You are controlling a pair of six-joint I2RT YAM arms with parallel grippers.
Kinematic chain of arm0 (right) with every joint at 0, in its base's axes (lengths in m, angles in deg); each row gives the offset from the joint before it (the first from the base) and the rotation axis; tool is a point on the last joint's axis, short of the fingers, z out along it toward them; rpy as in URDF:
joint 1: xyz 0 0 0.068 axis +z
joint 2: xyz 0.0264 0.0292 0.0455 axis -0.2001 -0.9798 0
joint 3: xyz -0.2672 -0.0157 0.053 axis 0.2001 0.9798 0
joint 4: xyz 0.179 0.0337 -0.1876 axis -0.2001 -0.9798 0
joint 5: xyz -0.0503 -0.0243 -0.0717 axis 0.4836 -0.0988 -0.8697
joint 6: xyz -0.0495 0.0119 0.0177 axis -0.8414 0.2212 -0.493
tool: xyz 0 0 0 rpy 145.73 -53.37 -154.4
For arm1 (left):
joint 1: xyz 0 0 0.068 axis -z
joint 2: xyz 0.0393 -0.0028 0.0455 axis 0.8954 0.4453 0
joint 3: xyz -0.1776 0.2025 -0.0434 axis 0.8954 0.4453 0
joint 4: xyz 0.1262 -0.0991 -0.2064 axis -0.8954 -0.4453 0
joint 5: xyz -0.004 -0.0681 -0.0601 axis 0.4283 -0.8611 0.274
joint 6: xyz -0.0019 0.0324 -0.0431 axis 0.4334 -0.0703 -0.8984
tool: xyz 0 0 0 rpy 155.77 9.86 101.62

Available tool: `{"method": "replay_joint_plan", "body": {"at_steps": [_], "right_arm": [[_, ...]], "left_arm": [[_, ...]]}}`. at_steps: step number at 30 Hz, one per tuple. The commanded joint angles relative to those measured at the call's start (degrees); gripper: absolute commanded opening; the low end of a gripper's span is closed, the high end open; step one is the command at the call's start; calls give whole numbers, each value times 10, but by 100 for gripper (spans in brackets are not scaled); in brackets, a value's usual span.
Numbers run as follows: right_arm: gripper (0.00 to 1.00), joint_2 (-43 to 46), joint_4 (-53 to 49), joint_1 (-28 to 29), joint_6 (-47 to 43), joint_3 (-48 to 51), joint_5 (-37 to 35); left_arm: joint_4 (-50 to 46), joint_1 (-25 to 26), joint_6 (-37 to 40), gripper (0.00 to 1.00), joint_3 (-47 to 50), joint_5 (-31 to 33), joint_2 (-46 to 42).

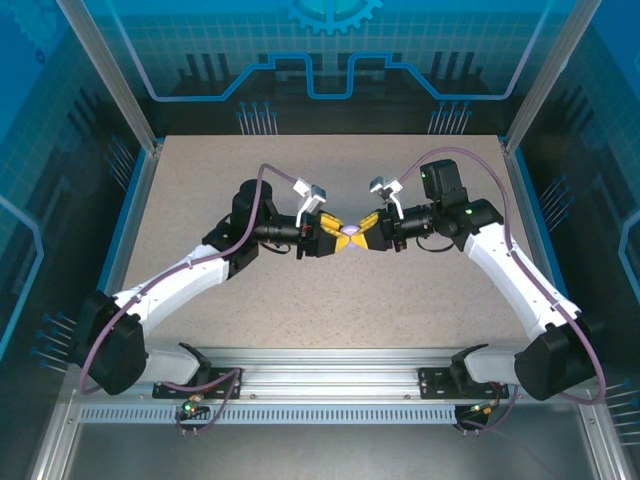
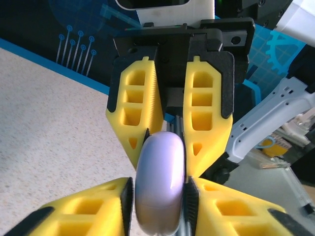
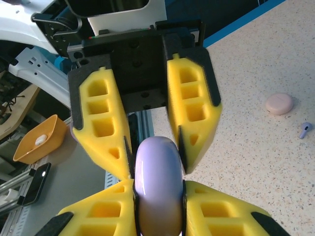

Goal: Insert the wireless bluetooth earbuds into the charging case

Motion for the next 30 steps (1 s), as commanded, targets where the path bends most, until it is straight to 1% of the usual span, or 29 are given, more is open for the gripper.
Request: {"method": "replay_joint_plan", "body": {"at_steps": [1, 6, 10, 14, 20, 30], "right_arm": [[18, 26, 19, -6, 23, -6, 12], [18, 33, 30, -11, 43, -9, 26], [18, 39, 36, -11, 55, -13, 28], [18, 40, 47, -9, 66, -13, 28], [18, 33, 42, 1, 63, -18, 27], [19, 25, 29, 13, 50, -23, 20]], "left_arm": [[50, -6, -34, 46, 8, 12, -2], [98, -14, -59, 50, 33, 2, -11], [101, -13, -49, 50, 38, -16, -20], [95, -9, -31, 50, 41, -20, -28], [86, 0, -15, 48, 33, -22, -26], [89, 10, -19, 43, 18, -34, -11]]}}
